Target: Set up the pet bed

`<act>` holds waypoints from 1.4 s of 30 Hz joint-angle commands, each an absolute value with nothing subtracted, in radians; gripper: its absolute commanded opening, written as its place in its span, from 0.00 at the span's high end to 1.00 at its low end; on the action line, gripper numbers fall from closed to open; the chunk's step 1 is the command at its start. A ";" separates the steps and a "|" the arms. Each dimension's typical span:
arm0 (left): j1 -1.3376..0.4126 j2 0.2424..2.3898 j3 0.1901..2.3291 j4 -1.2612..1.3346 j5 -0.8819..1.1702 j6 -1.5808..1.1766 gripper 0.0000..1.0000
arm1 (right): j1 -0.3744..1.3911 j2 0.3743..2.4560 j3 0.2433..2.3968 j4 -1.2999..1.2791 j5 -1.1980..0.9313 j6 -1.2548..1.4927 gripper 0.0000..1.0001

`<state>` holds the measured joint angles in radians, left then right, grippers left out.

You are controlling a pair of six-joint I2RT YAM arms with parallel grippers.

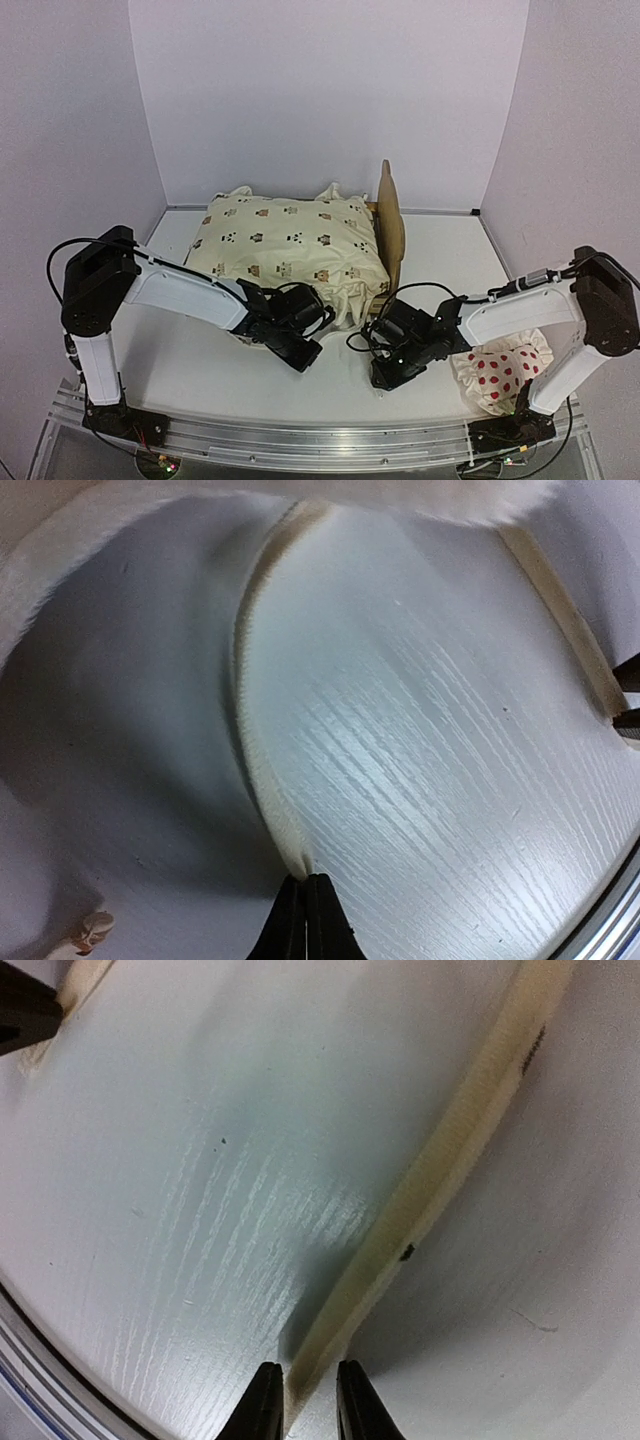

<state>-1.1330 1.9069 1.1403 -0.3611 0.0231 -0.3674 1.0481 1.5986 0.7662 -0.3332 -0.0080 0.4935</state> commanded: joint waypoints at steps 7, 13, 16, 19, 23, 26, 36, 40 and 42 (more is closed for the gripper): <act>-1.211 1.849 1.192 -0.366 0.027 -0.349 1.00 | 1.049 1.611 0.738 -0.236 -0.159 0.538 0.98; -1.254 1.753 1.225 -0.355 0.030 -0.309 1.00 | 1.050 1.613 0.745 -0.160 -0.273 0.545 1.00; -1.259 1.718 1.218 -0.330 0.058 -0.283 1.00 | 1.050 1.577 0.734 -0.164 -0.258 0.549 1.00; -1.259 1.716 1.218 -0.326 0.063 -0.272 1.00 | 1.050 1.495 0.705 -0.209 -0.209 0.541 0.85; -1.260 1.738 1.234 -0.315 0.095 -0.253 1.00 | 1.050 1.348 0.676 -0.328 -0.106 0.530 0.69; -1.260 1.757 1.256 -0.311 0.120 -0.240 1.00 | 1.050 1.229 0.649 -0.392 -0.024 0.541 0.61; -1.273 1.750 1.328 -0.289 0.250 -0.209 1.00 | 1.050 1.046 0.598 -0.353 0.092 0.600 0.53; -1.274 1.760 1.353 -0.280 0.306 -0.200 1.00 | 1.049 1.046 0.618 -0.340 0.188 0.587 0.47; -1.275 1.771 1.369 -0.279 0.321 -0.196 1.00 | 1.045 1.063 0.638 -0.335 0.229 0.601 0.45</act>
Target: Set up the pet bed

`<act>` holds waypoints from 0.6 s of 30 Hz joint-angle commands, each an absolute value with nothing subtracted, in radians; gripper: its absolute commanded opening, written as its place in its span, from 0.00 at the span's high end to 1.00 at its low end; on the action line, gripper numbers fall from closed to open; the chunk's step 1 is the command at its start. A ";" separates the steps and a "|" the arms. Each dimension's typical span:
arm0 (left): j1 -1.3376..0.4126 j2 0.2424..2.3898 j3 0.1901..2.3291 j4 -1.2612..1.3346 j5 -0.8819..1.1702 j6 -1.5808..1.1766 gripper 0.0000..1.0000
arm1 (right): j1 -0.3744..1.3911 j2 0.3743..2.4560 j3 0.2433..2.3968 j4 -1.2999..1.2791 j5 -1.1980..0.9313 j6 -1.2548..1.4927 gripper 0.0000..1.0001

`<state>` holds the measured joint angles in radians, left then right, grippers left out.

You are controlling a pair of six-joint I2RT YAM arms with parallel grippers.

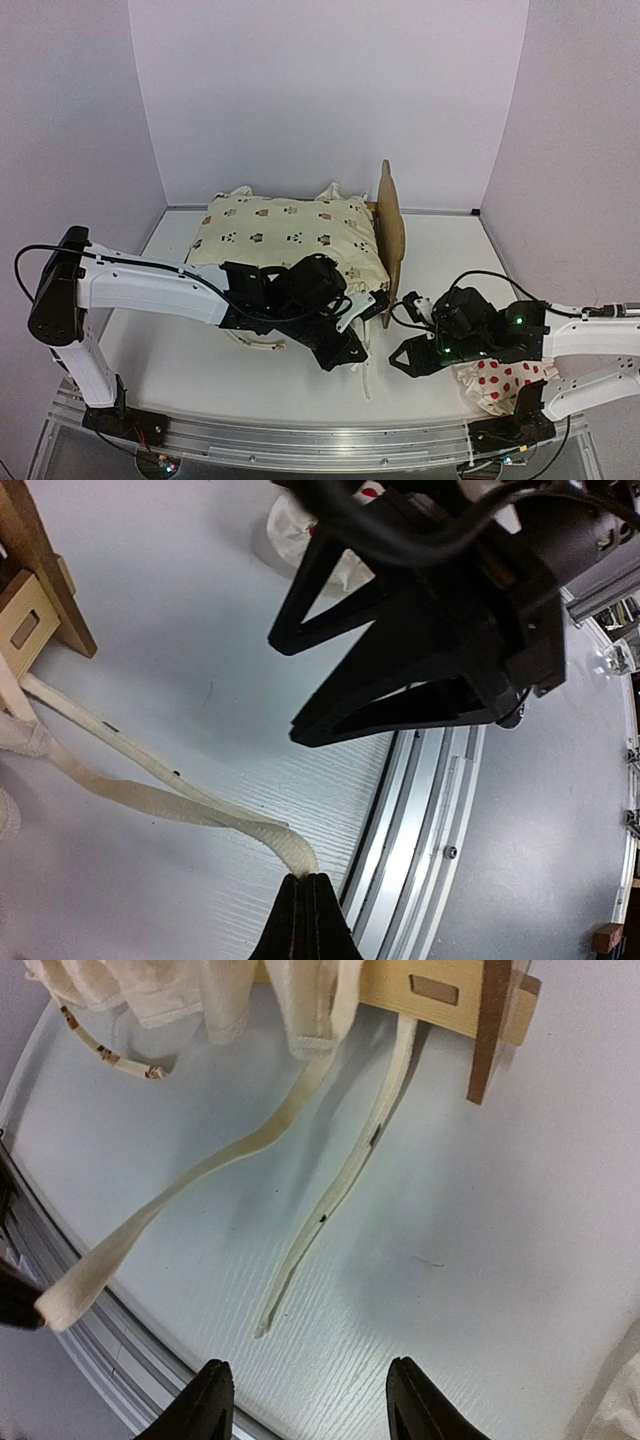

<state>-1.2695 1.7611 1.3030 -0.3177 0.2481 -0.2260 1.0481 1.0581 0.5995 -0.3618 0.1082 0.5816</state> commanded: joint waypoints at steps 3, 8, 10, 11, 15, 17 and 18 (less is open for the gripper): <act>-1.276 1.783 1.386 -0.282 0.337 -0.190 1.00 | 1.032 1.103 0.678 -0.315 0.229 0.639 0.40; -1.276 1.793 1.379 -0.279 0.349 -0.183 1.00 | 0.962 1.235 0.770 -0.286 0.136 0.728 0.32; -1.277 1.795 1.372 -0.282 0.349 -0.182 1.00 | 0.921 1.293 0.792 -0.254 0.073 0.780 0.32; -1.277 1.794 1.368 -0.283 0.350 -0.182 1.00 | 0.902 1.317 0.798 -0.232 0.037 0.806 0.32; -1.279 1.783 1.347 -0.276 0.357 -0.184 1.00 | 0.853 1.406 0.808 -0.120 -0.094 0.889 0.34; -1.279 1.778 1.340 -0.276 0.359 -0.183 1.00 | 0.851 1.452 0.831 -0.101 -0.135 0.901 0.36; -1.279 1.776 1.337 -0.275 0.360 -0.183 1.00 | 0.851 1.478 0.842 -0.091 -0.152 0.908 0.36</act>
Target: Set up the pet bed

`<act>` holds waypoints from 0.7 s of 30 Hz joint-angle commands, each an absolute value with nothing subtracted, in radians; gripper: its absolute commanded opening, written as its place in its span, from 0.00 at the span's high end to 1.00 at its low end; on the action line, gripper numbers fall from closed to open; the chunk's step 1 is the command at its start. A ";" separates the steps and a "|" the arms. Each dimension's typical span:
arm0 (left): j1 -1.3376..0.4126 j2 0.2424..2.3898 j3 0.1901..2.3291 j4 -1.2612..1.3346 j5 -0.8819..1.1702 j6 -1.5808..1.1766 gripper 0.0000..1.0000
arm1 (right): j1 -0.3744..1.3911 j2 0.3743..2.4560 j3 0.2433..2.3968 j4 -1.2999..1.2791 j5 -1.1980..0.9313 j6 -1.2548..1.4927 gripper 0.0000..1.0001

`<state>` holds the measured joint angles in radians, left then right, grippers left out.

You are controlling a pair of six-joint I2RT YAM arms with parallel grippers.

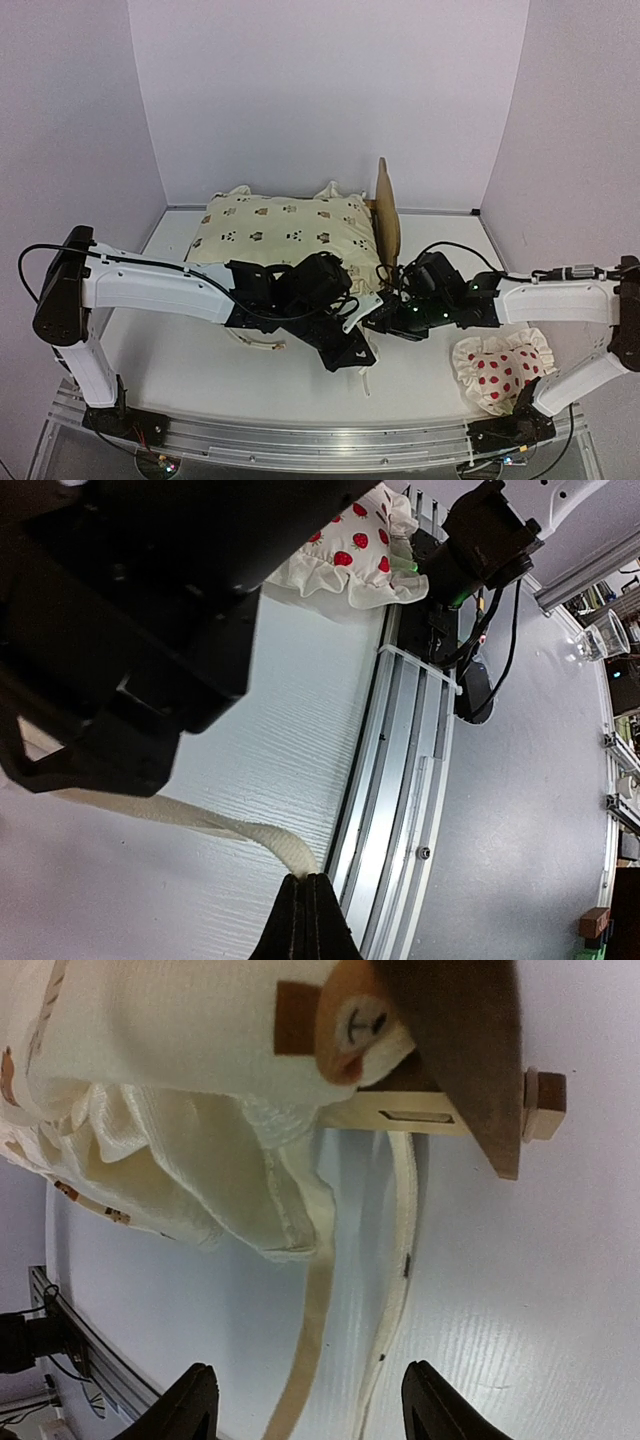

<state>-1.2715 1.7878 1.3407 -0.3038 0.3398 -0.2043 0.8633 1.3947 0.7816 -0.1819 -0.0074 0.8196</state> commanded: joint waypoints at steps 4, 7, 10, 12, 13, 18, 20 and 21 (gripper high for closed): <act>-1.279 1.770 1.325 -0.264 0.364 -0.180 1.00 | 0.851 1.547 0.852 -0.037 -0.207 0.948 0.42; -1.278 1.767 1.320 -0.261 0.367 -0.177 1.00 | 0.851 1.568 0.842 -0.022 -0.211 0.967 0.45; -1.279 1.763 1.317 -0.263 0.365 -0.174 1.00 | 0.851 1.565 0.824 -0.021 -0.203 0.967 0.46; -1.279 1.758 1.312 -0.265 0.361 -0.170 1.00 | 0.851 1.555 0.805 -0.021 -0.195 0.965 0.49; -1.279 1.755 1.310 -0.264 0.359 -0.168 1.00 | 0.851 1.553 0.798 -0.020 -0.195 0.965 0.51; -1.278 1.747 1.296 -0.257 0.356 -0.160 1.00 | 0.858 1.574 0.790 0.028 -0.219 0.976 0.58; -1.279 1.746 1.293 -0.258 0.355 -0.160 1.00 | 0.864 1.586 0.797 0.053 -0.232 0.979 0.62; -1.279 1.746 1.291 -0.257 0.354 -0.160 1.00 | 0.866 1.591 0.801 0.056 -0.234 0.978 0.63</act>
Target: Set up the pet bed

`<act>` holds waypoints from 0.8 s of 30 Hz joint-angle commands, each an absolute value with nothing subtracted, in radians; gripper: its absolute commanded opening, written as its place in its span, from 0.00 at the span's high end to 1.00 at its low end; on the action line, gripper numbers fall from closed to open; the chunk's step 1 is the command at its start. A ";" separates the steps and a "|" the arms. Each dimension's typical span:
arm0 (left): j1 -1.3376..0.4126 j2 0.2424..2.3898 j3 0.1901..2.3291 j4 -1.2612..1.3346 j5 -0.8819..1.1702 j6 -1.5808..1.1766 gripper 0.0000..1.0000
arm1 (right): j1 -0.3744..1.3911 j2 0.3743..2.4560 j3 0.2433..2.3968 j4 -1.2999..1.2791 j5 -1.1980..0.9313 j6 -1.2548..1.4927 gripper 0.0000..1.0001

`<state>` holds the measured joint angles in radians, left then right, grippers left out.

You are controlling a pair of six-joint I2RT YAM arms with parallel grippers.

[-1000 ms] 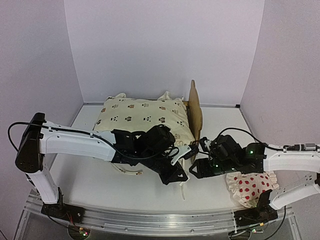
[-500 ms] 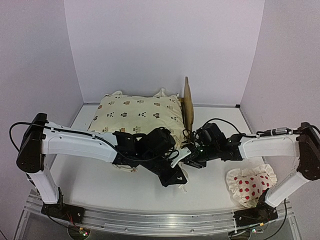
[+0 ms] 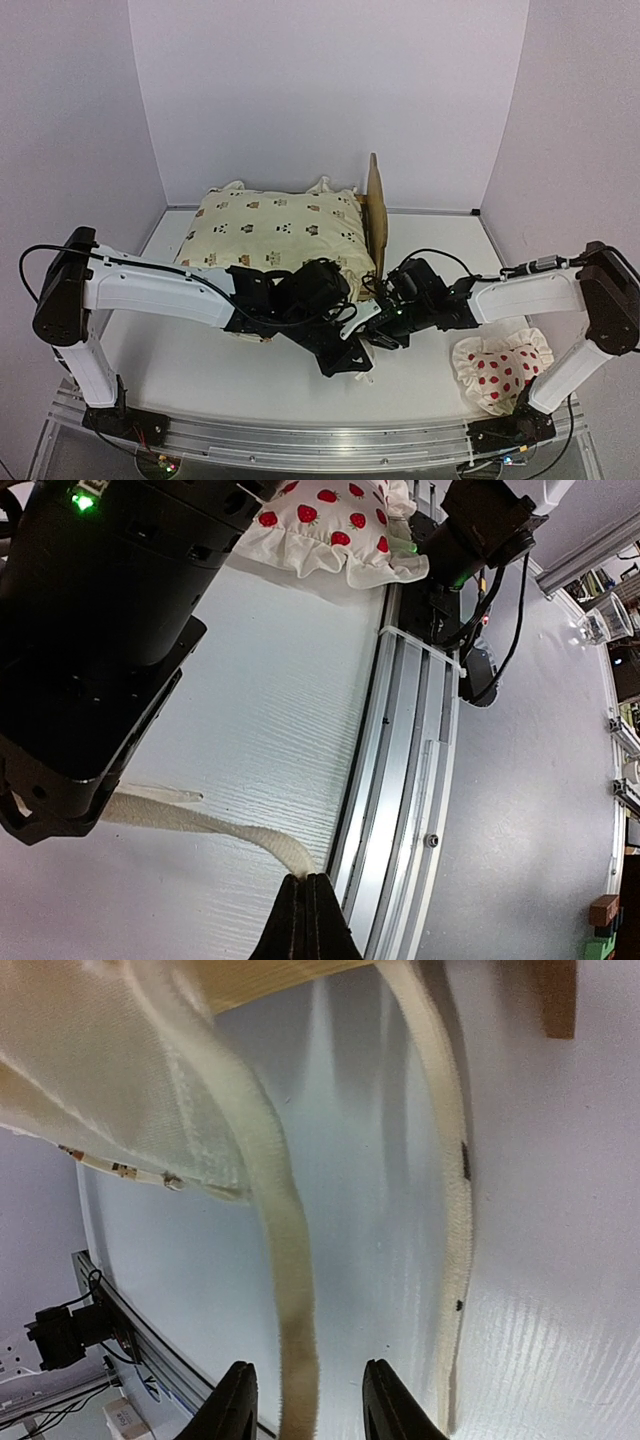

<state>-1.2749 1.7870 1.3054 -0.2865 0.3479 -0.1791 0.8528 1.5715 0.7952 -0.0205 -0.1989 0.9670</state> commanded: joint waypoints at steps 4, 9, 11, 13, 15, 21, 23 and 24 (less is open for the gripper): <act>-1.278 1.733 1.276 -0.259 0.344 -0.160 1.00 | 0.870 1.585 0.795 0.057 -0.215 0.971 0.79; -1.278 1.701 1.235 -0.265 0.272 -0.164 1.00 | 0.871 1.492 0.743 -0.013 -0.090 0.903 0.93; -1.276 1.700 1.215 -0.269 0.221 -0.164 1.00 | 0.870 1.438 0.717 -0.063 -0.018 0.874 0.97; -1.272 1.710 1.205 -0.273 0.188 -0.166 1.00 | 0.869 1.403 0.690 -0.089 0.033 0.855 0.98; -1.265 1.731 1.202 -0.270 0.167 -0.169 1.00 | 0.869 1.385 0.674 -0.103 0.063 0.843 0.99; -1.235 1.817 1.230 -0.286 0.081 -0.184 1.00 | 0.869 1.392 0.661 -0.119 0.093 0.825 1.00; -1.228 1.847 1.243 -0.298 0.047 -0.188 1.00 | 0.869 1.396 0.654 -0.121 0.117 0.819 0.99; -1.224 1.866 1.248 -0.301 0.035 -0.190 1.00 | 0.869 1.400 0.651 -0.122 0.128 0.817 0.99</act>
<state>-1.2422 1.7987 1.2084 -0.2874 0.1300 -0.1816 0.8654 1.3968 0.6665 -0.0966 0.0522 0.8471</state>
